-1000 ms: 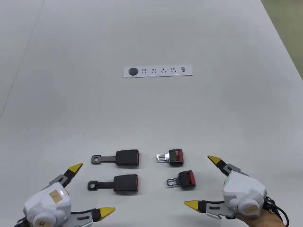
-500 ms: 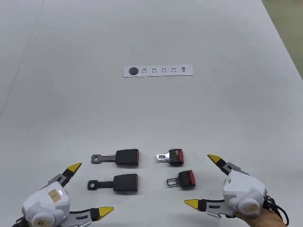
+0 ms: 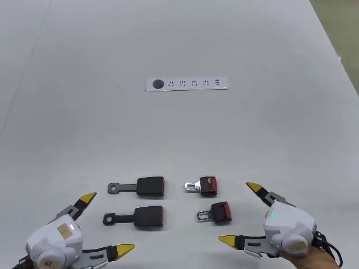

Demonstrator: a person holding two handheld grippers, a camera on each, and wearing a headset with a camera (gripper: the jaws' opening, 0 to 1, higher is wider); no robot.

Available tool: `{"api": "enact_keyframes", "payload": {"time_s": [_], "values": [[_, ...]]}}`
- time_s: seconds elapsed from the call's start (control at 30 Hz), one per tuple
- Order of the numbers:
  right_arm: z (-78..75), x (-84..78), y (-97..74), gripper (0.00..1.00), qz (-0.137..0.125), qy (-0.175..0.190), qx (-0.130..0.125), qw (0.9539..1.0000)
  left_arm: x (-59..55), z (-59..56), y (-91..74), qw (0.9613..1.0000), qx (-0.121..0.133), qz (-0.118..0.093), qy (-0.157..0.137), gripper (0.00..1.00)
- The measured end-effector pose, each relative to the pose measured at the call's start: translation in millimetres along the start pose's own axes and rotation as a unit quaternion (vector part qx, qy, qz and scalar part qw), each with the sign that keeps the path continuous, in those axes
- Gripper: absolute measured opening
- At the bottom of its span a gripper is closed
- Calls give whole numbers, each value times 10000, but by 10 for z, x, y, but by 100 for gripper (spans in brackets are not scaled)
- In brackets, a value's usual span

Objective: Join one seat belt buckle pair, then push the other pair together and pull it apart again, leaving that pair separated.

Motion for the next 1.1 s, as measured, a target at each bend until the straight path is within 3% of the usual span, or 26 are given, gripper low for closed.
{"api": "enact_keyframes", "payload": {"time_s": [0.6, 1.1], "values": [[-6, 6, -2, 92, 28, -48, -6, 10000, -6, 7, 6, 10000, -14, 5, 24, 98], [-47, -21, 18, 88, 225, -352, 91, 9991, 30, -16, 79, 9994, -161, 134, 277, 94]]}}
Point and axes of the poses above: the centre of the closed fingertips' face, and the gripper's own axes: y roughly forward along the fingers, z roughly to its left, x roughly out of its top, the point moved 5 cm from there along -y, roughly backward along the fingers, and after that the axes turned 7 degrees about x, right-handed, at the moved point
